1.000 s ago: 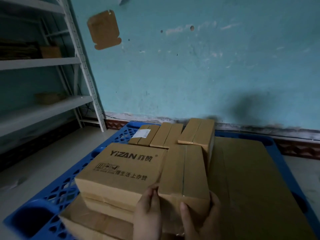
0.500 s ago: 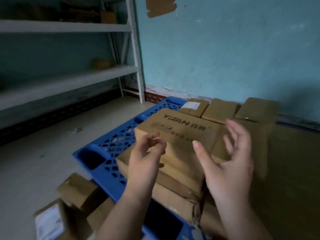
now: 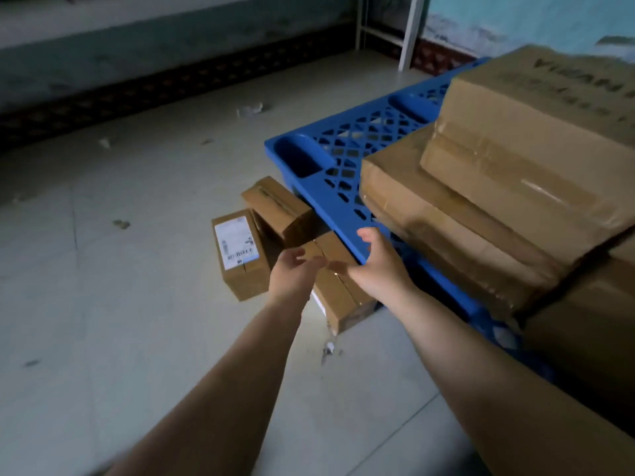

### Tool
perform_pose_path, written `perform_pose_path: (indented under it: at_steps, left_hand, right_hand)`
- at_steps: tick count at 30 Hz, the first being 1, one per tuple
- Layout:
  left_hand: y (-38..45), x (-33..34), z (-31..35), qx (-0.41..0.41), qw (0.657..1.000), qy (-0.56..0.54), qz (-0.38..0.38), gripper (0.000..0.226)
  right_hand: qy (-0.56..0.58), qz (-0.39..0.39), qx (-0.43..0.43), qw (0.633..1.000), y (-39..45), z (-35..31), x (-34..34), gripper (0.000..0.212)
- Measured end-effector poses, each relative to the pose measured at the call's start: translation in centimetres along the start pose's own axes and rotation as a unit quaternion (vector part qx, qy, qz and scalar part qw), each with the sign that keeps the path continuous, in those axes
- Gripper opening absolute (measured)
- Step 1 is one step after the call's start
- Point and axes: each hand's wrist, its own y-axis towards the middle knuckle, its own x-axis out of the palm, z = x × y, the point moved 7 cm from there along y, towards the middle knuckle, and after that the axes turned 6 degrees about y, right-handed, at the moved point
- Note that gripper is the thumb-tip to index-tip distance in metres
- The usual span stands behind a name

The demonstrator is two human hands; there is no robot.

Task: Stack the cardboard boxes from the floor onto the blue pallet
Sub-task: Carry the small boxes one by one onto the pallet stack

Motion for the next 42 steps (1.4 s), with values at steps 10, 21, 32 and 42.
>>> perform_pose_path:
  at_steps: [10,21,32,42]
  left_hand:
    - [3.2,3.9,-10.7,-0.206,0.972,0.063,-0.089,0.074]
    - [2.7,2.1,-8.7,-0.182,0.983,-0.035,-0.005,0.046]
    - [-1.9,-5.2,9.8,0.066,0.992,-0.04,0.098,0.029]
    - [-14.7,0.1,32.5,0.332,0.94,-0.084,-0.007,0.015]
  right_hand:
    - [-0.141,-0.093,0.178,0.969,1.6,10.4,2.6,0.072]
    - [0.038,-0.041,0.164,0.985,0.8,8.7,5.1,0.06]
    - [0.174,0.101,-0.043,0.979,-1.2,-9.9,-1.3,0.05]
    - [0.282,0.279,-0.23,0.889,-7.4,-25.1,-21.6,0.052]
